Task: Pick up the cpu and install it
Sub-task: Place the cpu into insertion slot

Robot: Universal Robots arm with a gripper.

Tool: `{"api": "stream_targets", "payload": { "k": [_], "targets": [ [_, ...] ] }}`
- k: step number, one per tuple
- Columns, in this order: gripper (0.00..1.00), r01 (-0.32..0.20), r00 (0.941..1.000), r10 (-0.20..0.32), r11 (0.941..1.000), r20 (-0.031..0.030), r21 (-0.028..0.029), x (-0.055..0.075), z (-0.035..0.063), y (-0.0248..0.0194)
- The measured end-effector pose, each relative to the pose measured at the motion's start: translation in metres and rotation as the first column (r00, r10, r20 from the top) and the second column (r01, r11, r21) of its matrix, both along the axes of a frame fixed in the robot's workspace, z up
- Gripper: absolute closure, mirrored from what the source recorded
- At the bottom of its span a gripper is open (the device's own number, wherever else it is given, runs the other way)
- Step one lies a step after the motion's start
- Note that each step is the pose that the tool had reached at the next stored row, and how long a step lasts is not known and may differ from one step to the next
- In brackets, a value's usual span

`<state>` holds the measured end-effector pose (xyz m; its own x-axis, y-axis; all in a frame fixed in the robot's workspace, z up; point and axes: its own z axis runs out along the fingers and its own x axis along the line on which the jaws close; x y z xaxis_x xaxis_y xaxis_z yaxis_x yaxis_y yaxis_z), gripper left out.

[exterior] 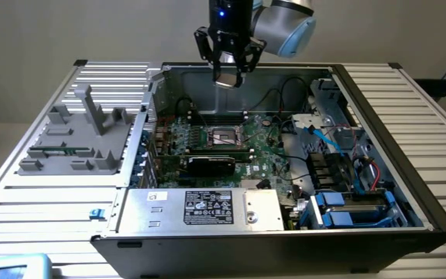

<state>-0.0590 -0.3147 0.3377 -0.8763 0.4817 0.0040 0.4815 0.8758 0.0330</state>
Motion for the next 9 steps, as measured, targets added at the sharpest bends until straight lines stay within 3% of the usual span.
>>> {"api": "stream_targets", "payload": {
  "k": [4,9],
  "targets": [
    [0.45,0.064,0.9979,-0.064,0.9979,0.0,0.0001,0.0,-0.0002,0.0],
    [0.45,0.147,0.9891,-0.147,0.9891,0.0,0.0001,0.0,-0.0005,0.0]
  ]
}}
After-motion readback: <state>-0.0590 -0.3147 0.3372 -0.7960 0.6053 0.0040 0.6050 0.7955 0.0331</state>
